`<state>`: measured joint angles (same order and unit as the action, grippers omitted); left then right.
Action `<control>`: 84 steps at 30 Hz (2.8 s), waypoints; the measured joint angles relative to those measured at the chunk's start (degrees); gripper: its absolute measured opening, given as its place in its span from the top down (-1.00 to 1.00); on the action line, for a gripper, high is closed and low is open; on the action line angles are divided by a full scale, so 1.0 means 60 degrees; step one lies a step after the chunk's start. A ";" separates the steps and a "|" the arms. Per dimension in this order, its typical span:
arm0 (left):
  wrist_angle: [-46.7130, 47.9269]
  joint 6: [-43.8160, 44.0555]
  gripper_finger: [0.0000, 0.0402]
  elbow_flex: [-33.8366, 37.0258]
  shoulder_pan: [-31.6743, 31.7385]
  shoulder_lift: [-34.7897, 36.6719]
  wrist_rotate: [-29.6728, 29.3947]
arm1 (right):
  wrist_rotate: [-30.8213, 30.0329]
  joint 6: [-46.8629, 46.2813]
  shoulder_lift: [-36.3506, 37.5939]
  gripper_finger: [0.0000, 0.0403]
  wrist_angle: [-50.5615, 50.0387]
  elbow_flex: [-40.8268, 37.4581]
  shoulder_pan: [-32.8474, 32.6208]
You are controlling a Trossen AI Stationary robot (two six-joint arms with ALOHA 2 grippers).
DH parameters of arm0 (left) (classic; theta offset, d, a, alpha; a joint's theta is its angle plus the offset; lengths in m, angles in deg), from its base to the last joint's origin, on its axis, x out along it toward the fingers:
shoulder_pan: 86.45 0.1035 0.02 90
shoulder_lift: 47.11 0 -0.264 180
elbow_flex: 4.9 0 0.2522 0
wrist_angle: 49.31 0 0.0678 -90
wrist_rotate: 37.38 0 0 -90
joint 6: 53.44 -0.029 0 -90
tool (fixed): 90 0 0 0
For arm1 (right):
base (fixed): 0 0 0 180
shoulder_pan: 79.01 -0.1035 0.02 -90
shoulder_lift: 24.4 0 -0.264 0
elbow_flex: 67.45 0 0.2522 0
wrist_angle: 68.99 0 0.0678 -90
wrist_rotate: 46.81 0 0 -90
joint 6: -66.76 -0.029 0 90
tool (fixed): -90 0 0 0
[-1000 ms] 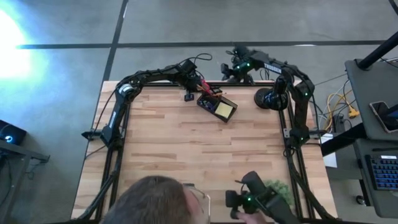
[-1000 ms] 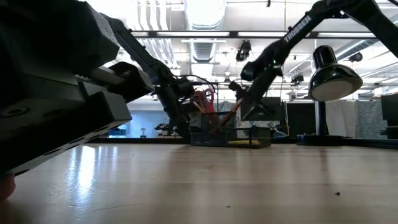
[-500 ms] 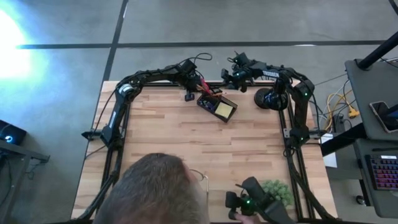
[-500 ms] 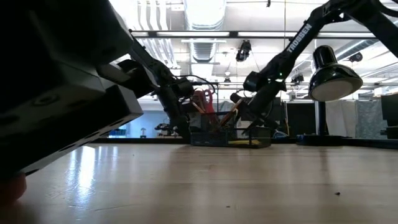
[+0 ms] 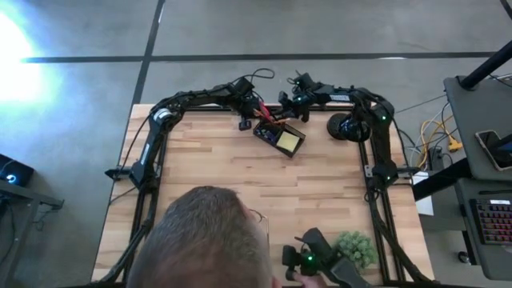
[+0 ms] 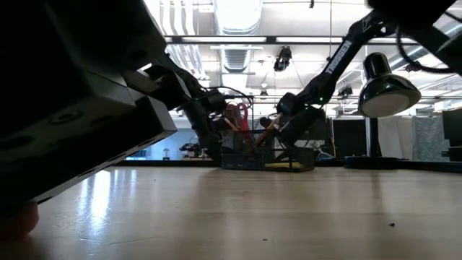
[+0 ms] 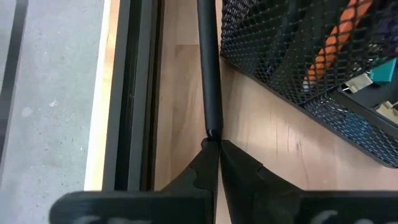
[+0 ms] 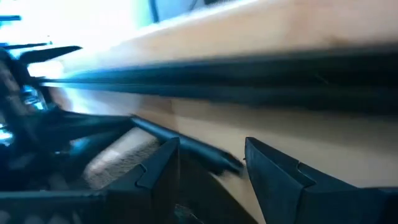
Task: Pick and place office supplies into organizer
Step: Put the pen into the desk organizer
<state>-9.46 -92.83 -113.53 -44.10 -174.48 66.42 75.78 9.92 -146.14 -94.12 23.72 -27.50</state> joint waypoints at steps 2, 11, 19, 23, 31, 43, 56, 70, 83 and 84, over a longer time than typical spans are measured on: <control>0.0000 0.0004 1.00 0.0000 -0.0012 0.0000 -0.0037 | 0.0043 -0.0103 -0.0176 0.15 -0.0167 0.0310 -0.0004; -0.0011 0.0011 1.00 0.0004 -0.0015 0.0000 -0.0057 | -0.0116 0.0229 -0.0320 0.23 -0.0432 0.1026 0.0029; -0.0020 0.0013 1.00 0.0007 -0.0015 0.0000 -0.0046 | -0.0130 0.0659 -0.0326 0.49 -0.0685 0.1005 0.0036; -0.0035 0.0018 1.00 0.0022 -0.0015 0.0000 -0.0032 | -0.0123 0.0656 -0.0326 0.58 -0.0699 0.1005 0.0044; -0.0024 0.0481 1.00 0.0012 -0.0033 0.0003 -0.0313 | 0.0072 0.0729 -0.0314 0.72 -0.0678 0.1005 0.0058; 0.0080 0.0776 1.00 0.0478 0.0032 0.1284 -0.1363 | -0.0423 0.1670 0.0473 0.77 -0.1922 0.0958 0.0241; 0.0266 0.1113 1.00 0.1903 0.0120 0.2399 -0.1909 | -0.3651 0.5228 0.3484 0.83 -0.2932 0.0965 0.0223; 0.0332 0.1810 1.00 0.2621 0.0116 0.3544 -0.2141 | -0.4219 0.8553 0.6044 0.83 -0.4924 0.0966 -0.2192; 0.0642 0.2524 1.00 0.3034 -0.0343 0.5118 -0.2047 | -0.5049 0.9001 0.4492 0.83 -0.4571 0.0941 -0.3314; 0.0479 0.2689 1.00 0.3288 -0.0437 0.5447 -0.2023 | -0.5049 0.9032 0.4325 0.83 -0.4410 0.0930 -0.3361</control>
<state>-6.59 -76.70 -93.80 -46.72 -141.79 54.28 45.49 64.12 -120.19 -120.59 29.30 -47.67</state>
